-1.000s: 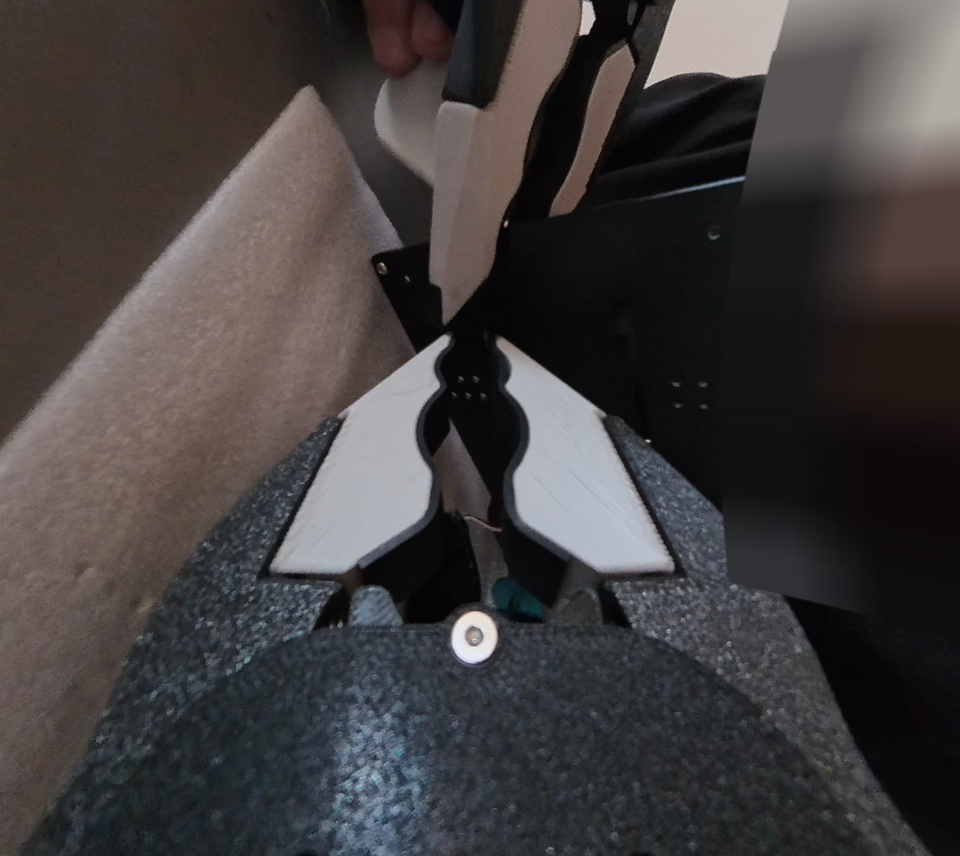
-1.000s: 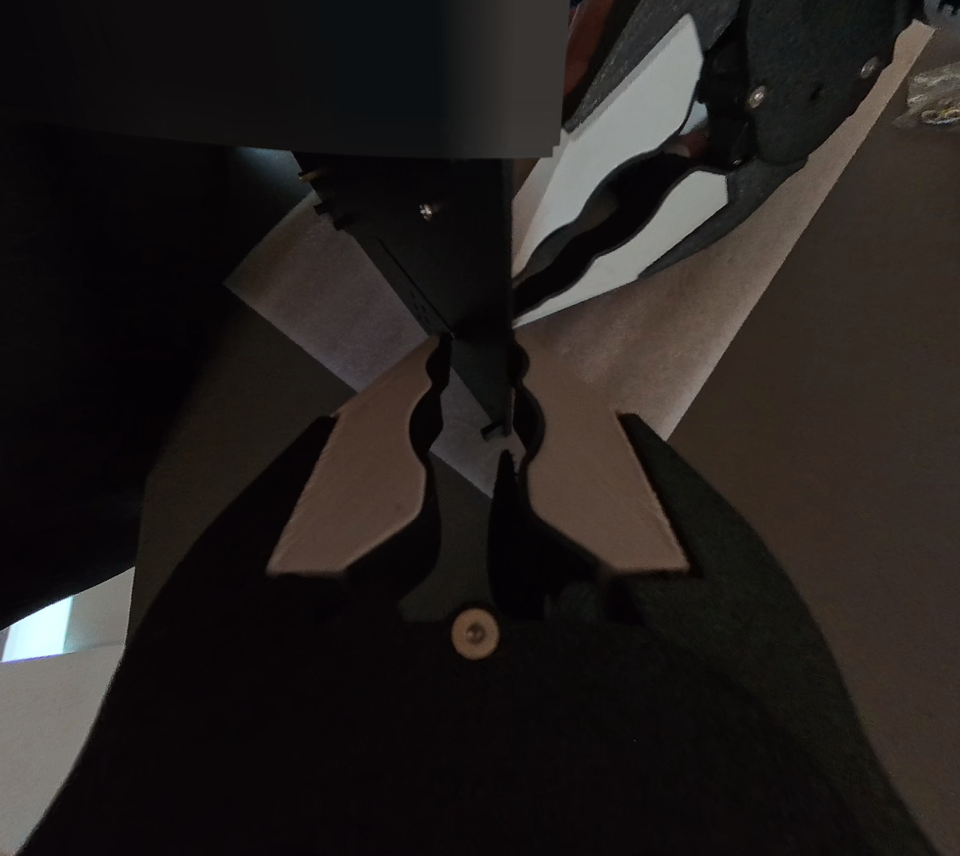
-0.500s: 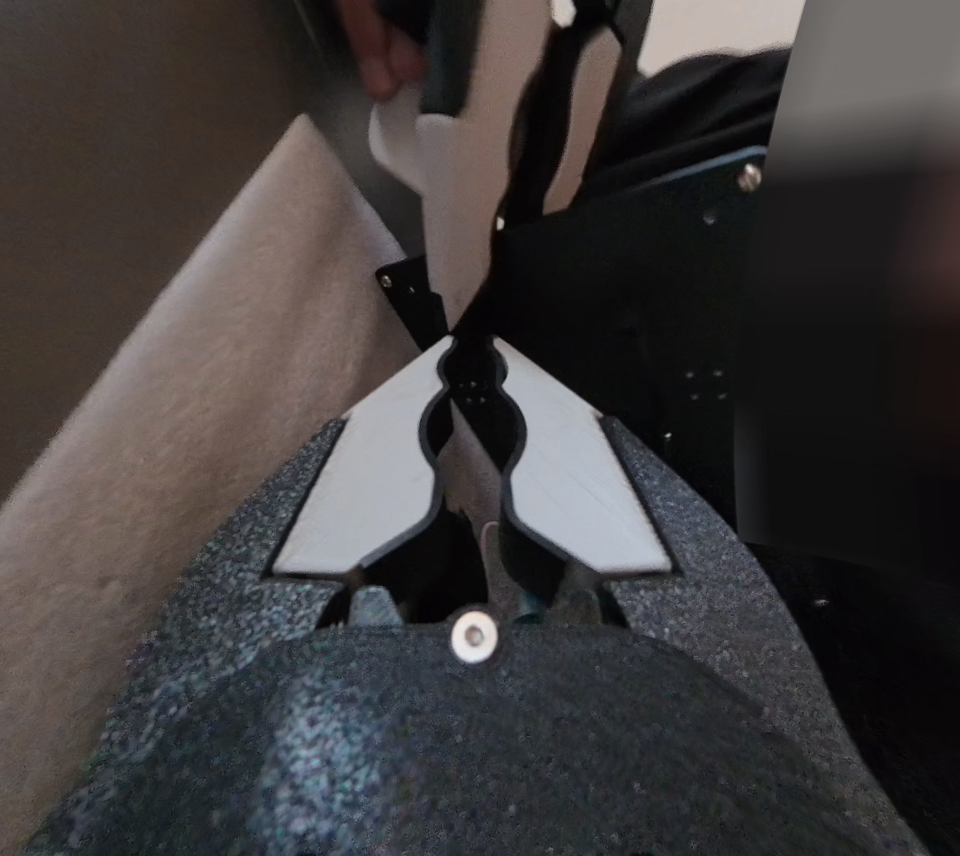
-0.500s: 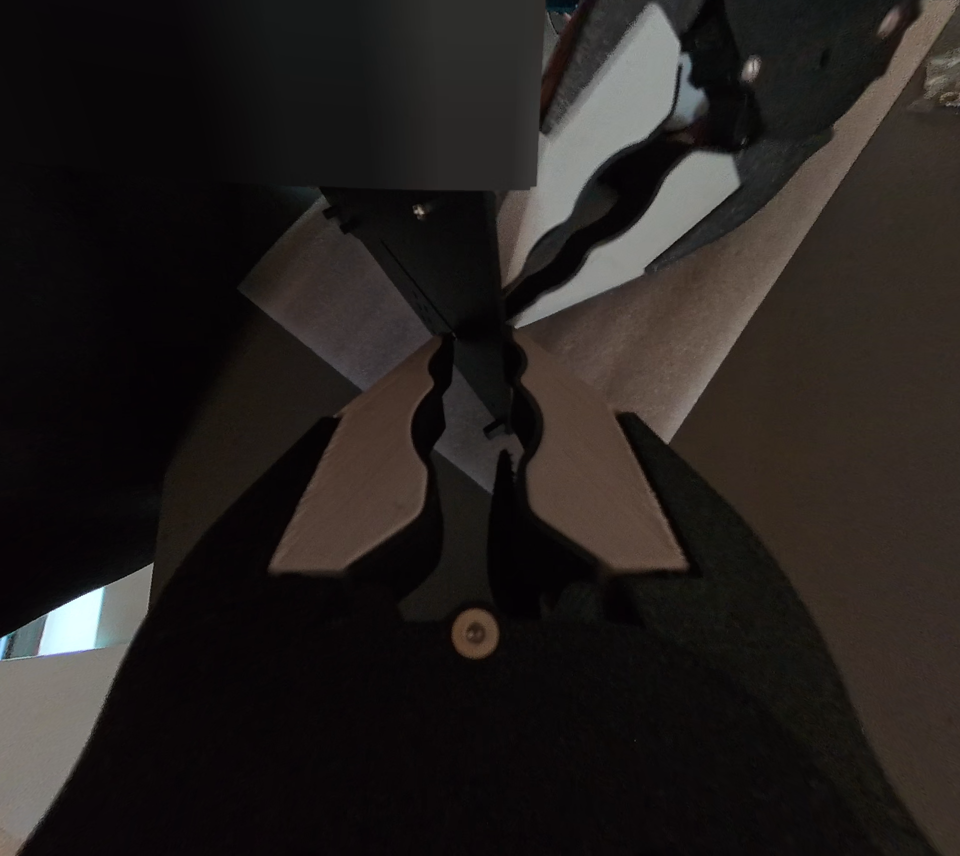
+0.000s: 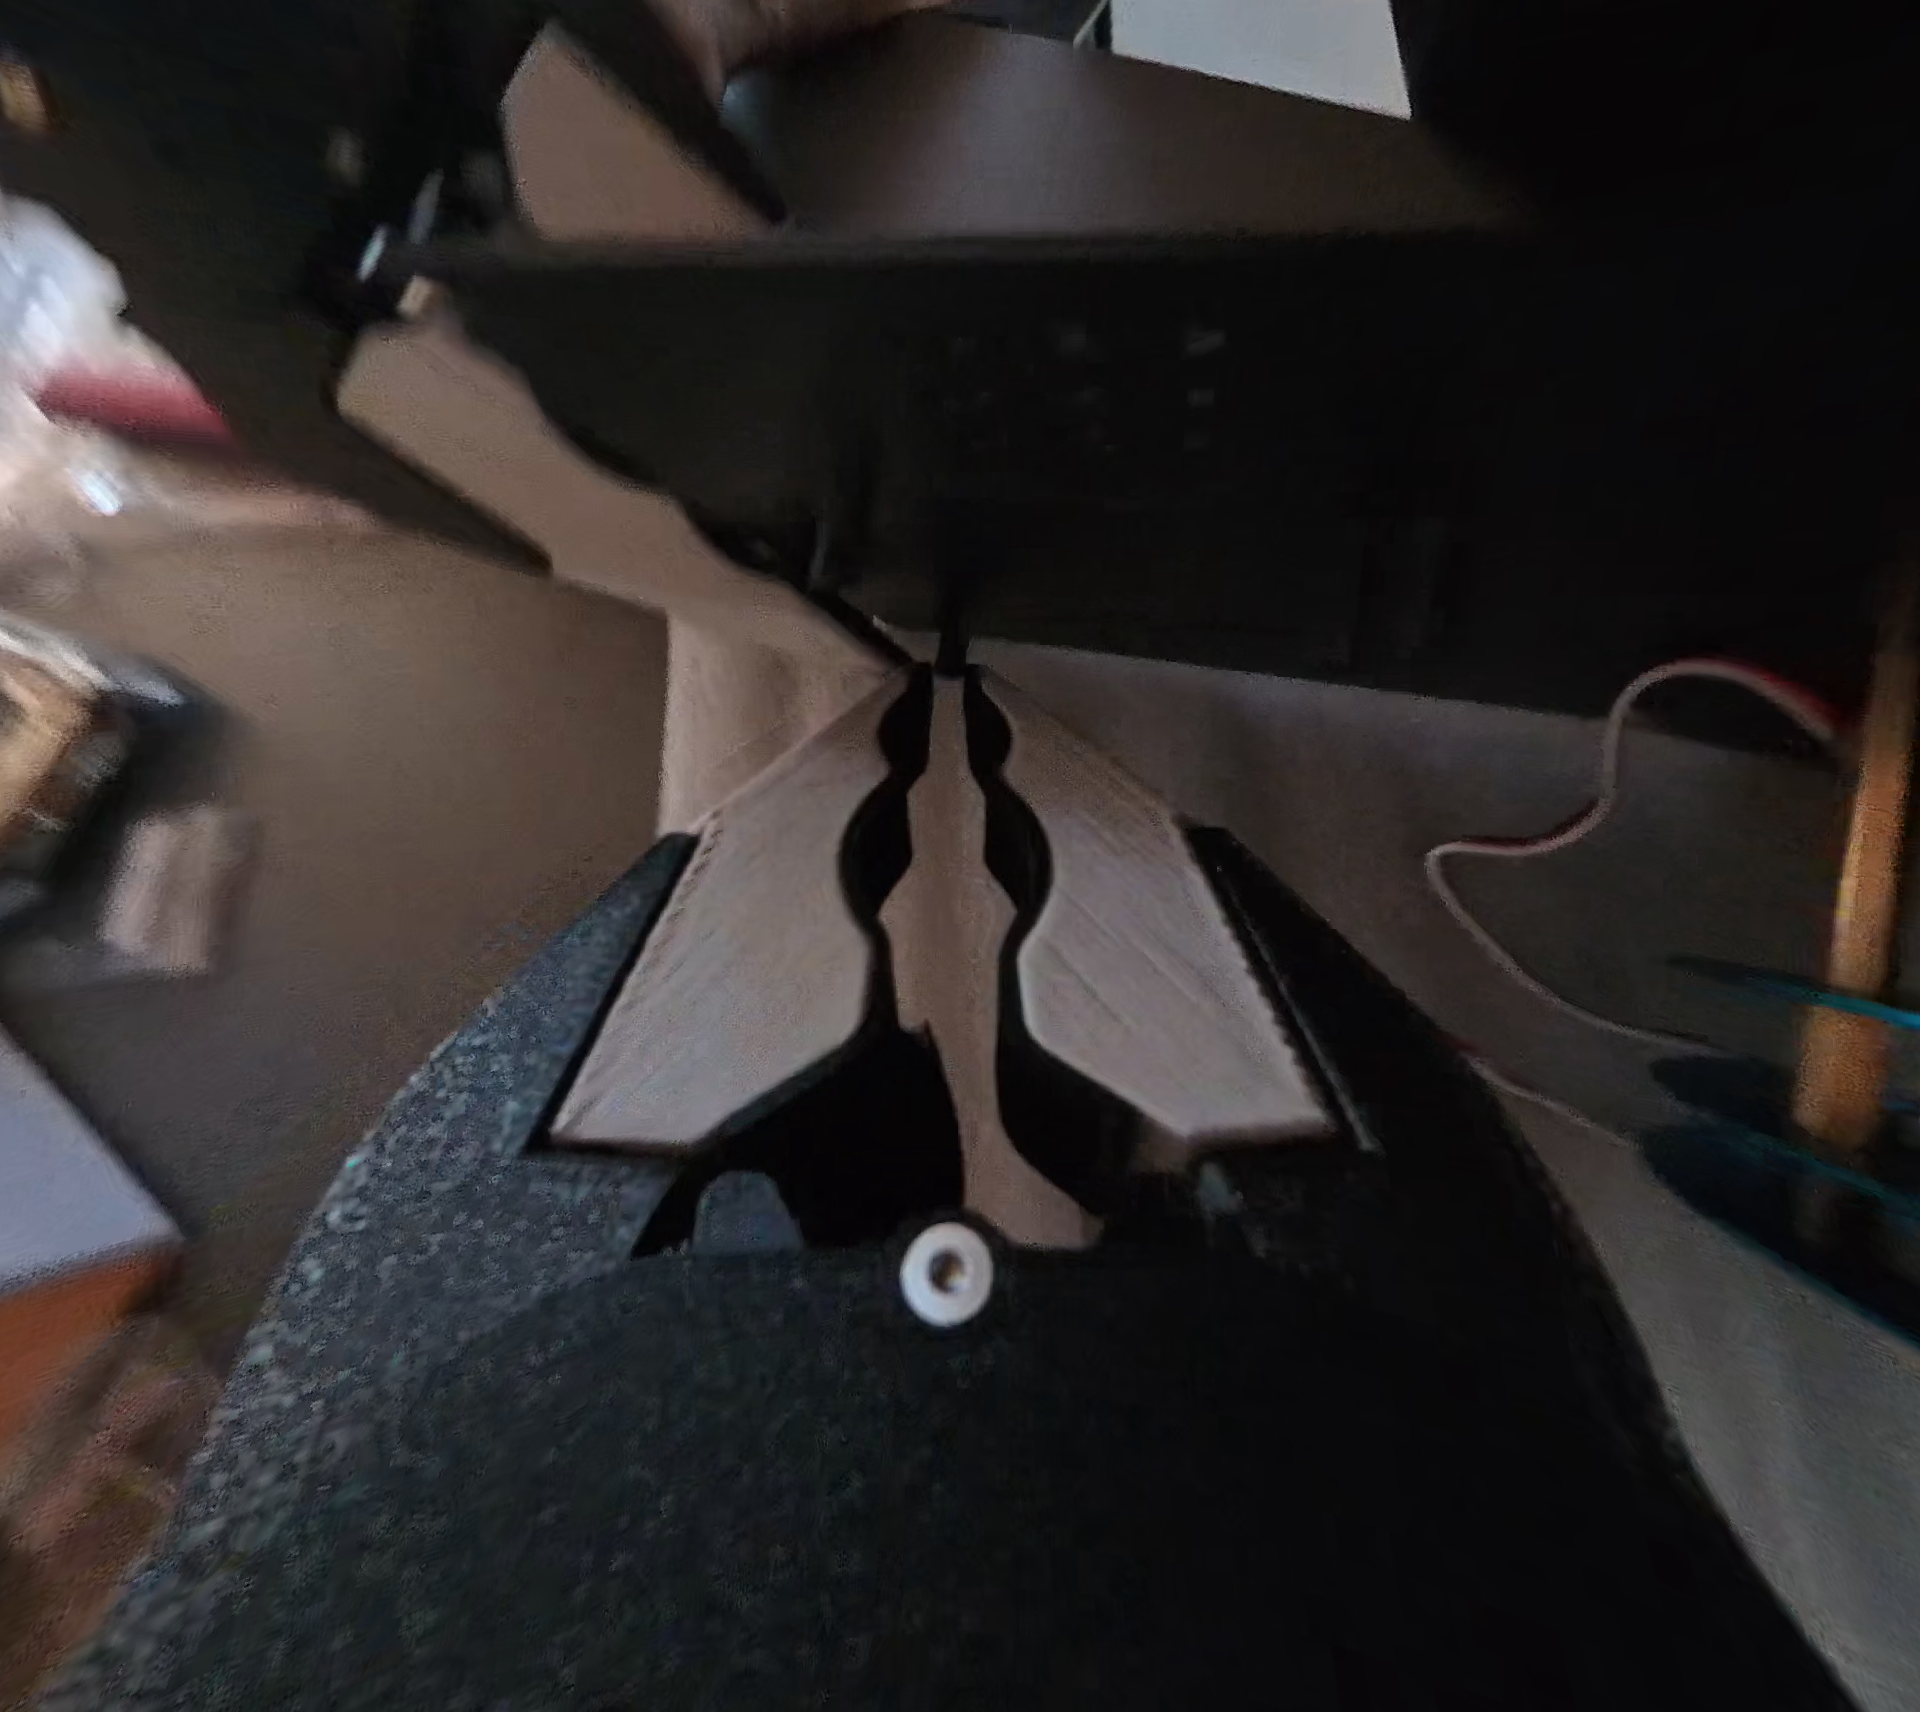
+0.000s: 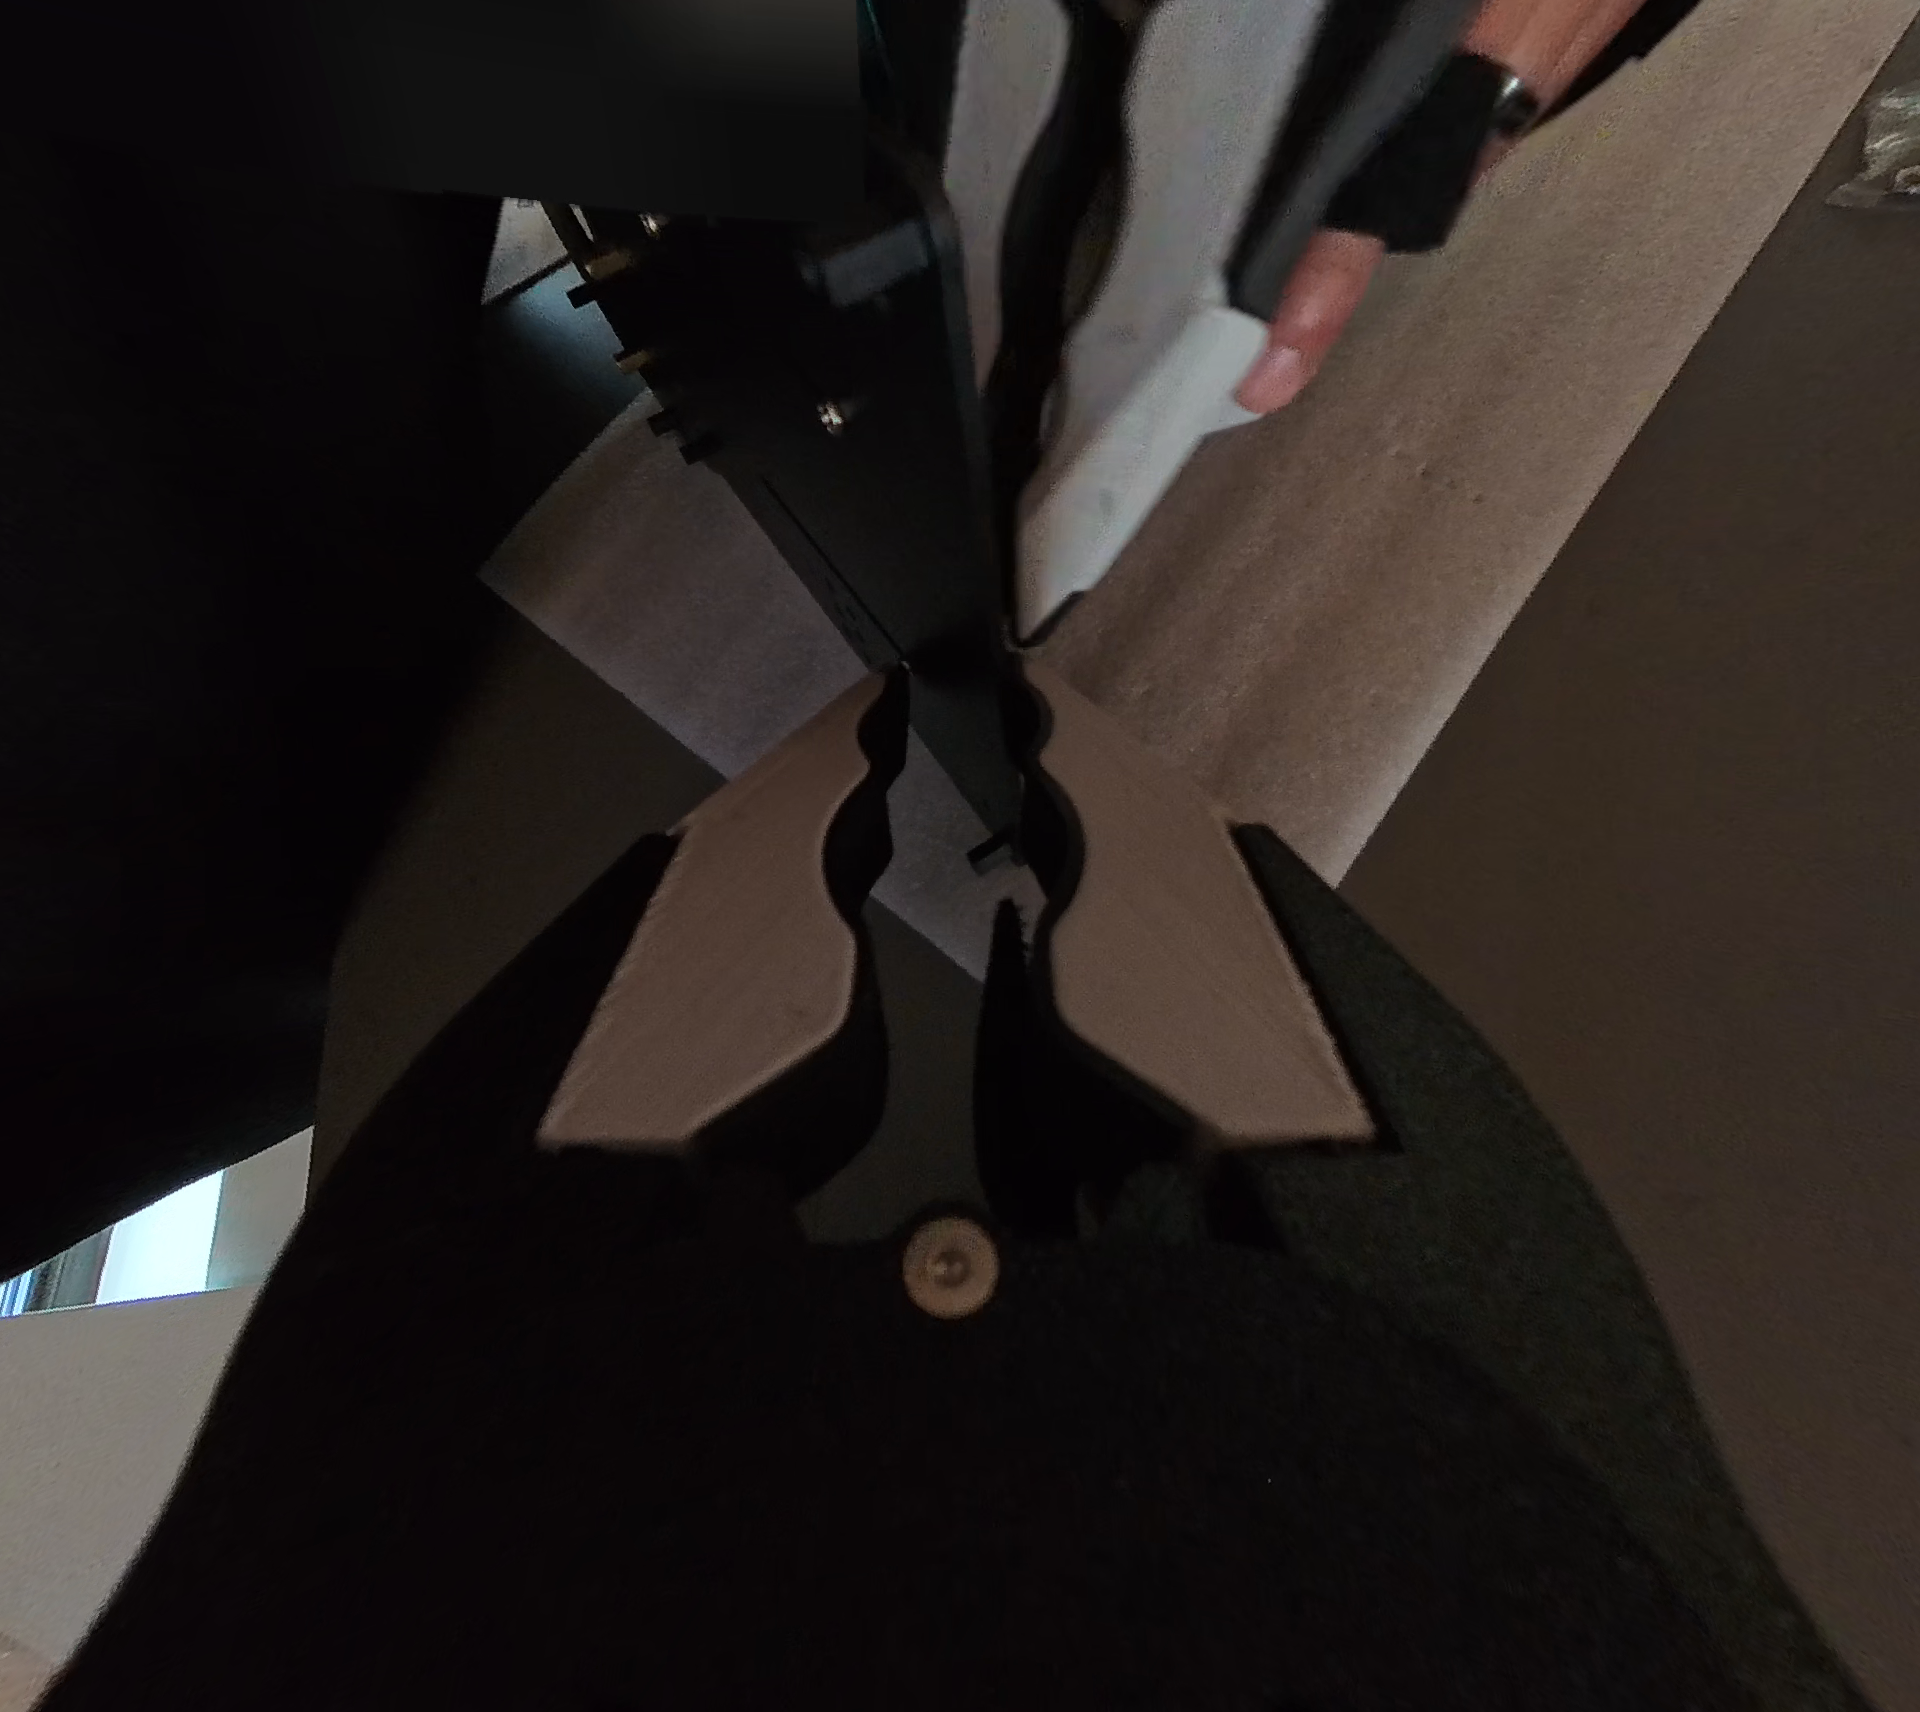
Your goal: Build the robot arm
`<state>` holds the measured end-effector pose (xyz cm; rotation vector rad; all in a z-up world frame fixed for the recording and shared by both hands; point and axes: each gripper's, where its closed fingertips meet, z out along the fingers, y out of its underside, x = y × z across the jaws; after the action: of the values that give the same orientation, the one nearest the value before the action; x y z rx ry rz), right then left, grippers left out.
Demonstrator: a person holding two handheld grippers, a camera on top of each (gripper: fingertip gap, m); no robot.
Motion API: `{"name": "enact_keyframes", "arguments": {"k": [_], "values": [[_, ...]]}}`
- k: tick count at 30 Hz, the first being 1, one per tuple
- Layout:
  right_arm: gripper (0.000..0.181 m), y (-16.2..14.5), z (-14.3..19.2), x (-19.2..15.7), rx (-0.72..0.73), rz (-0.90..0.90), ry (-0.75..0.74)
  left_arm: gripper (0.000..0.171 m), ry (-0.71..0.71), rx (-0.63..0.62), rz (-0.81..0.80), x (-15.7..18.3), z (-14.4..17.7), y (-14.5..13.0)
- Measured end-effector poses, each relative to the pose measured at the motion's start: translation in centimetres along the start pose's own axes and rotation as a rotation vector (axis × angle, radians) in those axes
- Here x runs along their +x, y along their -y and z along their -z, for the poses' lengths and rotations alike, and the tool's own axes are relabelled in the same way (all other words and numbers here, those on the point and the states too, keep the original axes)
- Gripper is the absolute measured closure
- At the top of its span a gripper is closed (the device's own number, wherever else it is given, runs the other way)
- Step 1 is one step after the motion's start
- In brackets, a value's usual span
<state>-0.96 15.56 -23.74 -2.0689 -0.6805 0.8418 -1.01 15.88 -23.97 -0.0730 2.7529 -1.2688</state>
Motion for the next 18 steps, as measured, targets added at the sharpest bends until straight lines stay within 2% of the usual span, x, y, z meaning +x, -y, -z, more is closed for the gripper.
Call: {"name": "enact_keyframes", "arguments": {"k": [1,3,5,6,9,15,18], "values": [[0.163,0.0,0.0,0.0,0.0,0.0,-0.001,0.164,-0.05,-0.026,0.137,0.0,0.1,-0.7],[0.163,0.0,0.0,0.0,-0.001,0.001,-0.001,0.151,-0.202,-0.025,0.509,0.5,0.2,-0.8],[0.163,0.0,0.0,0.0,-0.002,0.002,-0.003,0.147,-0.408,0.069,0.862,1.3,0.6,0.9],[0.163,0.0,0.0,0.0,-0.001,0.002,-0.005,0.147,-0.449,0.116,0.975,1.1,0.6,1.3],[0.163,0.0,0.0,0.0,-0.001,0.003,-0.005,0.15,-0.516,0.194,1.15,0.7,0.3,1.5],[0.163,0.0,0.0,0.1,-0.004,0.006,-0.008,0.16,-0.623,0.267,1.41,-0.3,0.1,1.5],[0.163,0.0,0.0,0.0,-0.005,0.008,-0.008,0.163,-0.645,0.279,1.456,-0.4,-0.1,1.4]]}}
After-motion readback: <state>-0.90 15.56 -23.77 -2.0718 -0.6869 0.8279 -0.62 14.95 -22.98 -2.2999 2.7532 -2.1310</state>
